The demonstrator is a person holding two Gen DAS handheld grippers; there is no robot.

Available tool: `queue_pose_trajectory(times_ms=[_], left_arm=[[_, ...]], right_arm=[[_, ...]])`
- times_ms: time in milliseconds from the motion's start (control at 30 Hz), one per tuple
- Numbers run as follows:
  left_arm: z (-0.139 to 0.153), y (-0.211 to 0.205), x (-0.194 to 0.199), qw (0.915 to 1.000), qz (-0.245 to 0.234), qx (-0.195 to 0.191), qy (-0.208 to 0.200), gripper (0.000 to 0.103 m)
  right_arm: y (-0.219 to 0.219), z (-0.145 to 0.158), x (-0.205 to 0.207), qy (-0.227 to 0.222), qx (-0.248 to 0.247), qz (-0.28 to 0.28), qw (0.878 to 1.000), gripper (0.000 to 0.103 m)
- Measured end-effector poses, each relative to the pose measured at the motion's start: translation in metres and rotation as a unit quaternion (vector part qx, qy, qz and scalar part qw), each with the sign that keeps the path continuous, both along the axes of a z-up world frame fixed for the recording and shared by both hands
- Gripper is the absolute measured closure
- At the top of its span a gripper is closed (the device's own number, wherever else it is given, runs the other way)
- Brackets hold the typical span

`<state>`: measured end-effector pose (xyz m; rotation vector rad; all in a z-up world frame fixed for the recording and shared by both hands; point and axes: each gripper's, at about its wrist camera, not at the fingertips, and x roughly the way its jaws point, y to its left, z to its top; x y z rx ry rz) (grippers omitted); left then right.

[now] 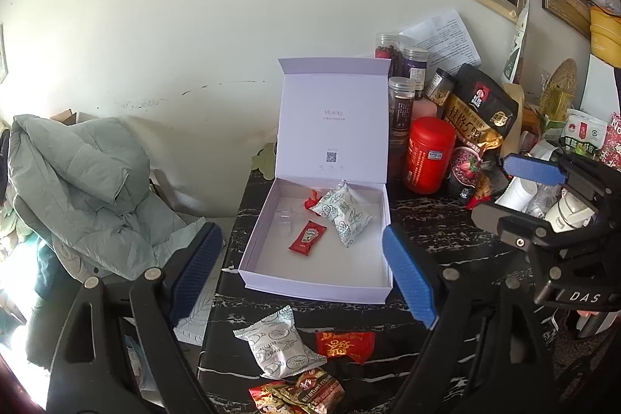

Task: Organize objects
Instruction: 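Withdraw both grippers from the box back over the snacks on the table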

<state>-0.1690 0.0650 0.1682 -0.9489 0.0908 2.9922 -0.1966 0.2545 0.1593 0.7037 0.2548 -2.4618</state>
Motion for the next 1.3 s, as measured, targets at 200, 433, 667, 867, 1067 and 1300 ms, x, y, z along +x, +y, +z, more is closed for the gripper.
queue_pose_trajectory(times_ms=[200, 433, 667, 867, 1067, 1300], left_arm=[[-0.009, 0.003, 0.024, 1.0, 0.0, -0.002, -0.005, 0.018], [-0.023, 0.006, 0.047, 0.9999, 0.001, 0.001, -0.016, 0.018], [-0.042, 0.006, 0.067, 0.9996, 0.006, 0.008, -0.027, 0.018], [-0.066, 0.004, 0.08, 0.9989, 0.02, 0.016, -0.04, 0.017], [-0.089, 0.001, 0.095, 0.9975, 0.038, 0.014, -0.058, 0.011], [-0.109, -0.009, 0.105, 0.9943, 0.065, 0.031, -0.079, 0.01]], right_arm=[[0.005, -0.012, 0.021, -0.011, 0.005, 0.001, 1.0, 0.032], [0.008, -0.029, 0.043, -0.023, 0.009, 0.002, 1.0, 0.032], [0.01, -0.049, 0.062, -0.039, 0.013, 0.007, 0.999, 0.032], [0.009, -0.073, 0.074, -0.061, 0.021, 0.007, 0.998, 0.032], [0.007, -0.094, 0.082, -0.078, 0.03, 0.014, 0.996, 0.032], [0.002, -0.112, 0.091, -0.089, 0.042, 0.014, 0.995, 0.024]])
